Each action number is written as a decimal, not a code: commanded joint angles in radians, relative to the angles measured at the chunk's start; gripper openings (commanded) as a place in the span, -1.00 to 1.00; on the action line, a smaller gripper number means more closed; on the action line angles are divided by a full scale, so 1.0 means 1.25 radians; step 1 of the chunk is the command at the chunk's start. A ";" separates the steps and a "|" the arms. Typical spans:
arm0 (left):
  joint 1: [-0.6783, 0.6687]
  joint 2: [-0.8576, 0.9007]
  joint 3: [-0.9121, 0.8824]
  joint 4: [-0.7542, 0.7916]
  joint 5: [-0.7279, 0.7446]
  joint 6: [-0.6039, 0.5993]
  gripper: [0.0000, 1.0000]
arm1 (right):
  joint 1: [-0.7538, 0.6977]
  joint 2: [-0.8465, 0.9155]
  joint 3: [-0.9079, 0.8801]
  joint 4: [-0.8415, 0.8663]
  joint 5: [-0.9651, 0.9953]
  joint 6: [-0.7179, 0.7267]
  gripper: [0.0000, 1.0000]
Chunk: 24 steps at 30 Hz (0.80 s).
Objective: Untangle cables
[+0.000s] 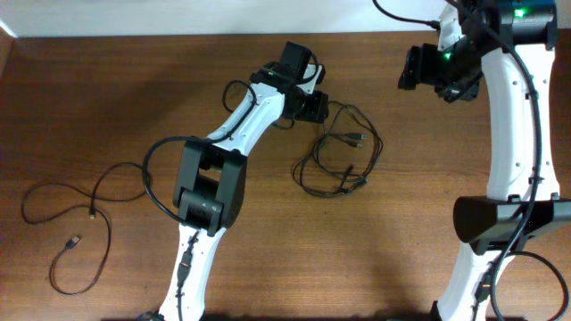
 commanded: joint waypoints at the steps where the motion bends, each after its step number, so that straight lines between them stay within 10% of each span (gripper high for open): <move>1: -0.001 0.011 0.005 0.020 -0.003 -0.005 0.07 | -0.002 0.004 -0.005 -0.004 0.009 -0.009 0.61; 13: -0.005 0.059 0.006 0.095 -0.006 -0.005 -1.00 | -0.002 0.005 -0.005 0.004 0.009 -0.009 0.63; 24: 0.009 -0.172 0.120 -0.054 0.096 -0.011 -1.00 | -0.001 0.018 -0.005 0.005 -0.001 -0.009 0.63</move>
